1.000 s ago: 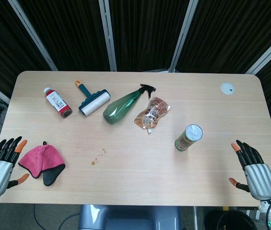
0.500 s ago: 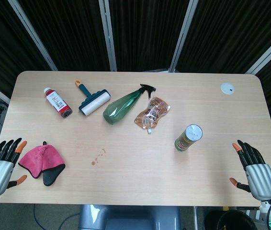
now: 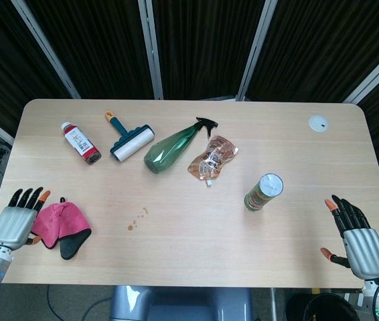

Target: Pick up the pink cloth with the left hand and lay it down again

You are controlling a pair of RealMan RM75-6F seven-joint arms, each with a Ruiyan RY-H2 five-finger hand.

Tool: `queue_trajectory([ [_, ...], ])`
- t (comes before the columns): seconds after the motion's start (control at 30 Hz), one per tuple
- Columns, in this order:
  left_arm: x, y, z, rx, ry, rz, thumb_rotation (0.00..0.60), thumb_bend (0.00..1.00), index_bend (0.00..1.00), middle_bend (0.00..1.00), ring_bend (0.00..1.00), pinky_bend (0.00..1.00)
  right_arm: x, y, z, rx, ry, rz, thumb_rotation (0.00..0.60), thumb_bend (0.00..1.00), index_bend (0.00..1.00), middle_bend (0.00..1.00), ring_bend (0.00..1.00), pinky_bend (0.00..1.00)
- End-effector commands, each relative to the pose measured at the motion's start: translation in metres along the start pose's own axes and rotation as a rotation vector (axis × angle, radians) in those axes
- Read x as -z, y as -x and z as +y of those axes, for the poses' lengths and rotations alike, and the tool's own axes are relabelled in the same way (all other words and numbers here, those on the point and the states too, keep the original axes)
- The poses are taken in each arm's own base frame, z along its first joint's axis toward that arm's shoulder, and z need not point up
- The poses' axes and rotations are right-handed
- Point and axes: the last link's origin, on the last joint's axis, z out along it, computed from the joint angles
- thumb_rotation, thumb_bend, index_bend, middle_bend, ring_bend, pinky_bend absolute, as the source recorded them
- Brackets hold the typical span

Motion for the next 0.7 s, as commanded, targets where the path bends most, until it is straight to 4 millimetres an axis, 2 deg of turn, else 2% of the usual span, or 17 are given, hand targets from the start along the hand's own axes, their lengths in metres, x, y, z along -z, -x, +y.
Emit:
queue_trajectory([
  [0.03, -0.025, 0.006, 0.01, -0.016, -0.001, -0.051, 0.6, 0.0, 0.04, 0.0, 0.0, 0.02, 0.0, 0.0, 0.0, -0.004, 0.001, 0.001, 0.6, 0.04, 0.0, 0.0, 0.0, 0.12],
  [0.33, -0.042, 0.016, 0.024, -0.063, -0.008, -0.129, 0.6, 0.0, 0.08, 0.0, 0.0, 0.07, -0.001, -0.001, 0.001, -0.018, 0.004, 0.003, 0.6, 0.04, 0.0, 0.0, 0.0, 0.12],
  [0.5, -0.051, 0.019, 0.027, -0.071, -0.034, -0.167, 0.6, 0.01, 0.16, 0.0, 0.01, 0.11, 0.0, -0.002, 0.0, -0.023, 0.004, 0.007, 0.6, 0.04, 0.0, 0.0, 0.0, 0.12],
  [0.7, -0.06, 0.024, 0.036, -0.086, -0.045, -0.193, 0.6, 0.04, 0.26, 0.11, 0.08, 0.18, -0.001, -0.003, 0.001, -0.03, 0.012, 0.014, 0.6, 0.04, 0.0, 0.0, 0.0, 0.12],
])
